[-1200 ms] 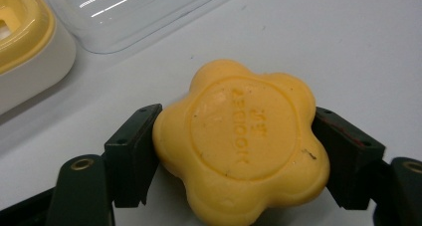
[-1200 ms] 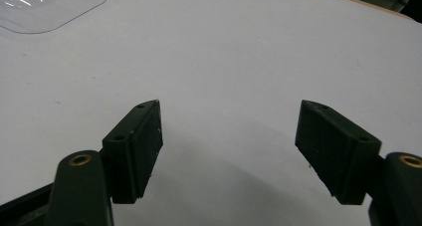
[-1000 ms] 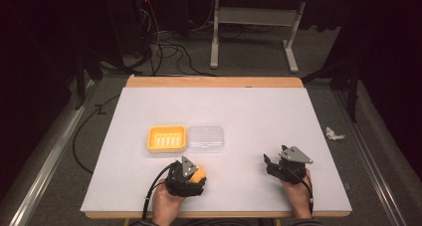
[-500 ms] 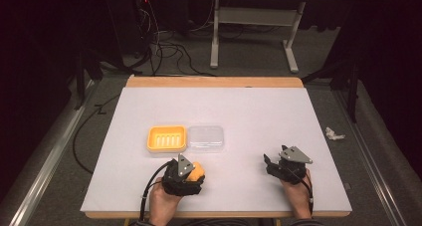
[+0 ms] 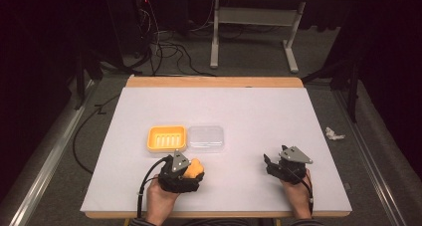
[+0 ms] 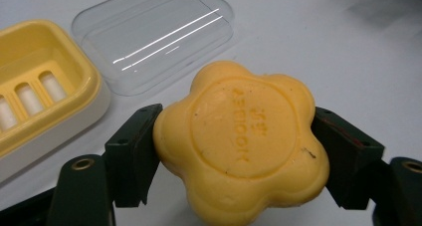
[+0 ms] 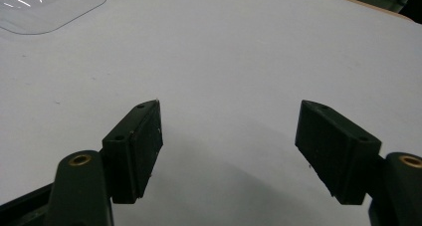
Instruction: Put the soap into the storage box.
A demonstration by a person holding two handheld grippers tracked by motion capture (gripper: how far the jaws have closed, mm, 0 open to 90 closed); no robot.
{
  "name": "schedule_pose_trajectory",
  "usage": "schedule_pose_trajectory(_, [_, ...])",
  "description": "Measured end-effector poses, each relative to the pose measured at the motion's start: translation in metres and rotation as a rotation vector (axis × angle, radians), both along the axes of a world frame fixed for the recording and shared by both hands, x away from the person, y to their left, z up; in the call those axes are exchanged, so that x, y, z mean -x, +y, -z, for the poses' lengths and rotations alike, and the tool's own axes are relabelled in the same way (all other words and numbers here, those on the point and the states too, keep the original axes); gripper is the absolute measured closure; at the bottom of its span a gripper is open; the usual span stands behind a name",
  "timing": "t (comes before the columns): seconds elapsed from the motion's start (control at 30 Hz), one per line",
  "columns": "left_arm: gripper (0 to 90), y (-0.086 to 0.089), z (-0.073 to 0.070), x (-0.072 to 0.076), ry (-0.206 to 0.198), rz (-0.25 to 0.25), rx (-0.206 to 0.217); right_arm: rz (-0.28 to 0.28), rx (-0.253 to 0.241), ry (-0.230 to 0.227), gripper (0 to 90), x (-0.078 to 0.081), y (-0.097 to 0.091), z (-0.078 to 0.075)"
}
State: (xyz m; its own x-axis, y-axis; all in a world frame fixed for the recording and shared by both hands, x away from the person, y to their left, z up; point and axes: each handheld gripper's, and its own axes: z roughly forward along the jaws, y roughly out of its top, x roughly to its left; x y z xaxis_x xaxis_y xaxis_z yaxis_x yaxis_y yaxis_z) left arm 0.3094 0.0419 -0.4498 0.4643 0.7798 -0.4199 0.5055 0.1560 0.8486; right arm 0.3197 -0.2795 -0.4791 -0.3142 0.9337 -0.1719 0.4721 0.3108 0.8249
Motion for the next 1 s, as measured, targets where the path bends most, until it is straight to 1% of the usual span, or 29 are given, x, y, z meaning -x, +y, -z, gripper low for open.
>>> schedule_pose_trajectory(0.2, [27.5,0.003,-0.007,-0.001,-0.010,0.003,0.009,0.000,-0.001,0.000,27.1,0.000,0.000,0.000])
schedule_pose_trajectory(0.33, [27.5,0.005,-0.009,-0.004,-0.008,0.001,0.001,0.001,-0.001,0.000,27.1,0.000,0.000,0.000])
schedule_pose_trajectory(0.5, [27.4,0.006,-0.013,-0.007,-0.013,-0.004,0.016,-0.003,0.000,0.002,27.1,0.000,0.000,0.000])
schedule_pose_trajectory(0.7, [27.4,0.010,-0.018,-0.011,-0.020,-0.009,0.009,-0.003,-0.001,0.000,27.1,0.000,0.000,0.000])
schedule_pose_trajectory(0.73, [27.5,0.011,-0.019,-0.011,-0.025,-0.008,0.002,-0.003,0.003,0.003,27.1,0.000,0.000,0.000])
schedule_pose_trajectory(0.8, [27.5,0.012,-0.020,-0.012,-0.029,-0.013,0.009,-0.003,0.005,0.003,27.1,-0.001,0.000,0.000])
schedule_pose_trajectory(0.93, [27.5,0.015,-0.022,-0.015,-0.026,-0.020,0.015,-0.004,0.001,0.002,27.1,-0.001,0.000,0.000])
schedule_pose_trajectory(1.0, [27.5,0.018,-0.022,-0.018,-0.022,-0.028,0.012,-0.001,0.002,0.002,27.1,0.000,0.000,0.000])
